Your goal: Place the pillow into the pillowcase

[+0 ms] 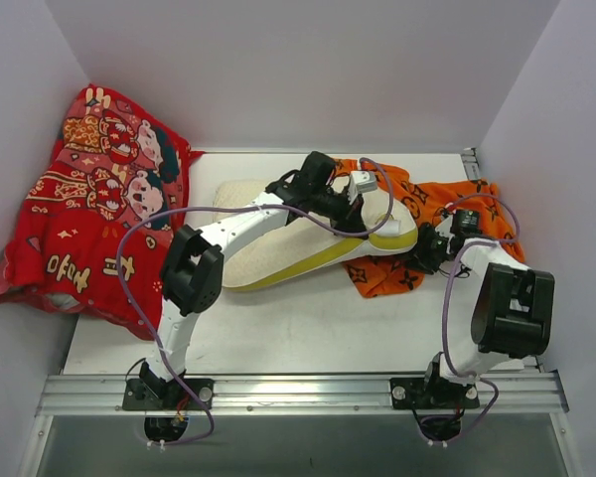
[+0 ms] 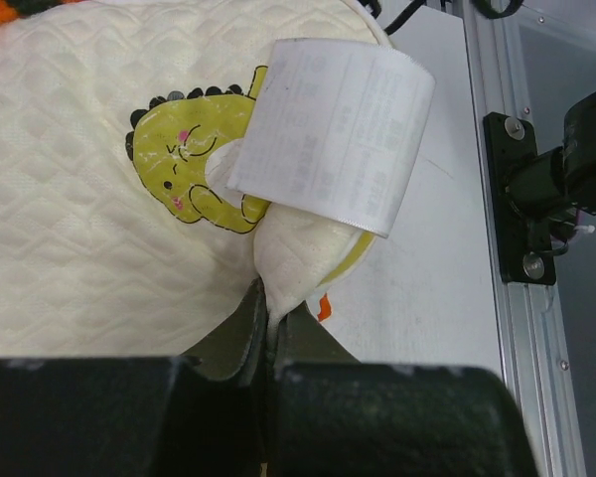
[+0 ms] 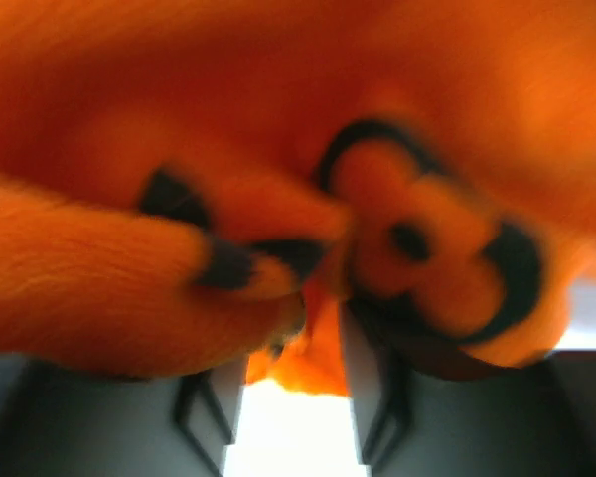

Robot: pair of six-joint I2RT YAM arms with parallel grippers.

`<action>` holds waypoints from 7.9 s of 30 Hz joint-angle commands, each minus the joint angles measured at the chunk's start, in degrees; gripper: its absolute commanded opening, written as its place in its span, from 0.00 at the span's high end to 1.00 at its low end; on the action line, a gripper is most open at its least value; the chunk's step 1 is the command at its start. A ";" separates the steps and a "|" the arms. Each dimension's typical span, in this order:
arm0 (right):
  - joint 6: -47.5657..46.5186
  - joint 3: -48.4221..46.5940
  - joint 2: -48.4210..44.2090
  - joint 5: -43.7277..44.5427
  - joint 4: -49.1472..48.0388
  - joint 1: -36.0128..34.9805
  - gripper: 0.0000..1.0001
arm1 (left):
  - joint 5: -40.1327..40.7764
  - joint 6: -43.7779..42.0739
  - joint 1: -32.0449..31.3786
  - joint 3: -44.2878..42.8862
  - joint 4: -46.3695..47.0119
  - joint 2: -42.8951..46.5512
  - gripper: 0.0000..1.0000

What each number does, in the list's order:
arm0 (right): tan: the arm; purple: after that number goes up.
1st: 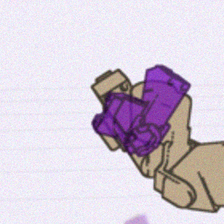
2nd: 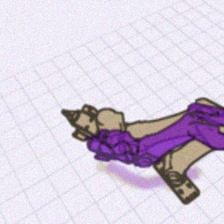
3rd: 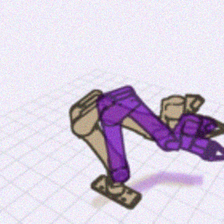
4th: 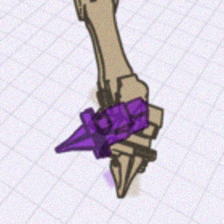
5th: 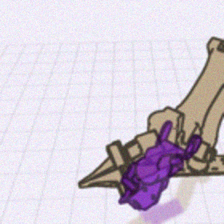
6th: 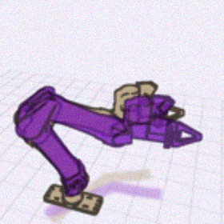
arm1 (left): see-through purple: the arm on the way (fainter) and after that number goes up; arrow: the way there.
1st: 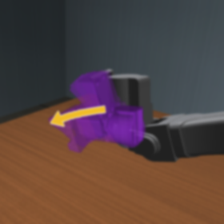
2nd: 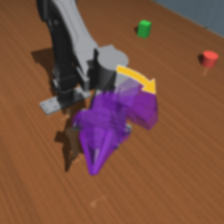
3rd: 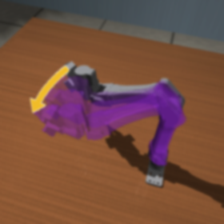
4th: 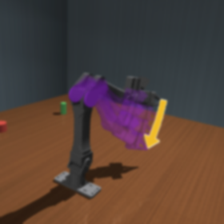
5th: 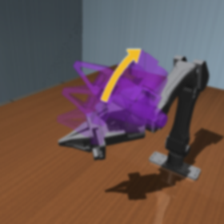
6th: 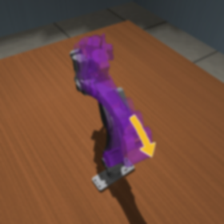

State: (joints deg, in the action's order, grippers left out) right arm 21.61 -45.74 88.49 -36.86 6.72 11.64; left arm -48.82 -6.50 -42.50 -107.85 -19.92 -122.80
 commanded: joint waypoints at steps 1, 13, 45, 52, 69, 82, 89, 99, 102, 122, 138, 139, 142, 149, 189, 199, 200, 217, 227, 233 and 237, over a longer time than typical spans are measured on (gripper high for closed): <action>6.16 0.03 3.88 6.10 -6.28 -0.12 0.62 | -1.99 2.19 0.49 -2.19 3.75 1.42 1.00; -12.89 1.09 -23.87 -11.38 18.99 4.62 1.00 | 34.56 -7.63 -4.69 -2.97 4.72 -4.54 1.00; -17.30 1.26 -23.71 -13.76 24.04 -2.50 1.00 | 11.11 13.35 -3.91 22.60 19.04 13.73 0.54; -17.65 0.82 -24.06 -14.29 24.66 -2.59 1.00 | 8.12 18.26 -6.63 23.75 29.39 12.07 0.54; -10.09 5.57 -36.20 -16.58 21.14 -16.21 1.00 | 18.06 42.62 -4.08 14.50 37.04 -8.08 0.80; -20.02 -14.62 -25.04 -6.07 29.58 -8.03 0.45 | 18.22 15.67 0.39 28.76 9.31 21.63 0.23; -19.41 -17.63 -9.42 6.96 23.44 -14.09 0.45 | 31.59 -5.79 8.13 25.50 -2.31 15.50 0.26; -19.93 -22.03 9.60 4.44 19.82 -16.82 0.50 | 18.50 -2.91 2.87 34.63 -8.73 12.76 0.46; -21.25 -20.19 7.85 2.50 20.43 -16.91 0.50 | 13.68 -0.01 -2.58 39.64 -8.29 17.41 0.46; -21.61 -57.59 19.34 13.65 27.29 -24.47 0.46 | 18.15 -0.08 21.84 24.19 -3.28 21.74 0.11; -18.01 -71.07 36.40 24.38 18.86 -30.71 0.43 | 15.77 -5.89 22.73 25.15 -1.00 14.62 0.03; -18.09 -71.85 36.93 24.90 17.64 -30.89 0.43 | 15.60 -5.89 22.73 25.06 -0.56 14.17 0.03; -19.05 -74.23 40.35 26.57 17.27 -31.94 0.42 | 15.59 -5.54 22.73 24.36 -0.47 12.59 0.03; -18.79 -77.83 47.21 25.79 17.01 -32.99 0.42 | 15.68 -5.28 22.90 24.80 -0.29 10.40 0.03; -10.97 -35.42 -5.85 -0.05 25.07 -8.52 0.25 | 29.81 -13.53 6.40 35.68 -4.16 34.90 0.03; -18.09 -13.42 -17.91 -6.99 37.48 11.29 0.36 | 42.40 -11.86 -17.17 36.67 2.43 25.87 0.03; -18.52 -12.98 -18.00 -7.34 37.92 12.52 0.37 | 45.36 -12.39 -19.44 36.05 2.69 23.42 0.03; -22.92 -9.11 -15.54 -1.65 31.87 7.99 0.45 | 18.96 6.24 -4.18 14.10 -2.14 15.22 1.00; -12.48 -8.14 -10.10 1.89 15.28 -4.07 0.26 | 15.24 13.00 -1.18 8.10 -2.14 13.91 1.00; -7.19 -8.05 -7.28 -1.89 11.12 -5.31 0.30 | 16.47 13.80 -0.39 8.27 -1.70 13.73 1.00; -10.69 -8.93 -9.12 -4.35 15.68 -4.96 0.37 | 17.26 13.89 0.31 8.97 -1.96 13.82 1.00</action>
State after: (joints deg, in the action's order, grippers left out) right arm 11.75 -53.74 80.84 -38.39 20.99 6.66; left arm -28.34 5.61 -42.59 -95.94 -24.38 -110.50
